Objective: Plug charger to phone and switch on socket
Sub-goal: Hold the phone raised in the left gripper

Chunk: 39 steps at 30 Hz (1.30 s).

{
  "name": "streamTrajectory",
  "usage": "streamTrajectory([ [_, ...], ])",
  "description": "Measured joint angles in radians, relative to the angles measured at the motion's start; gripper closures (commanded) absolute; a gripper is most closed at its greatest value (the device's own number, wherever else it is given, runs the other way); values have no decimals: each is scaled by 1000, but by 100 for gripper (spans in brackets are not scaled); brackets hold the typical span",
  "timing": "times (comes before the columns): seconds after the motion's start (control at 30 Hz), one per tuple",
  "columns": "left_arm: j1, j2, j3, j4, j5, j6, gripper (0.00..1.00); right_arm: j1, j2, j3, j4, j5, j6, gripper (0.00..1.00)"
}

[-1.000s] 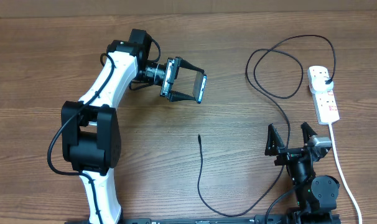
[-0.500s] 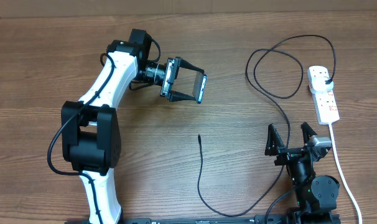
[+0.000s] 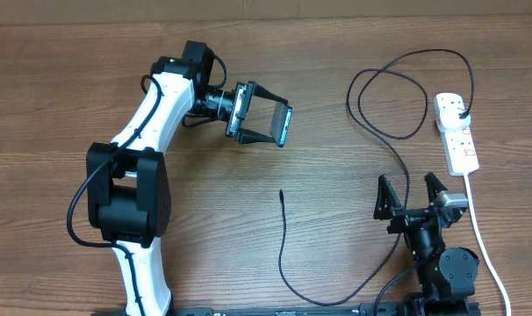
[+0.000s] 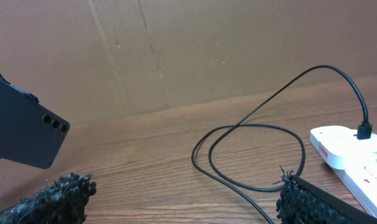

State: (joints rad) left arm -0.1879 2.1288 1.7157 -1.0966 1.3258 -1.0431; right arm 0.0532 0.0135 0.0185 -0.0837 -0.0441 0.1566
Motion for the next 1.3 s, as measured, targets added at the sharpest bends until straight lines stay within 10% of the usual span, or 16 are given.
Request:
streamTrajectory([
  [1.3,0,0,0,0,-40,31,96,0,0,0,0,0,0,0],
])
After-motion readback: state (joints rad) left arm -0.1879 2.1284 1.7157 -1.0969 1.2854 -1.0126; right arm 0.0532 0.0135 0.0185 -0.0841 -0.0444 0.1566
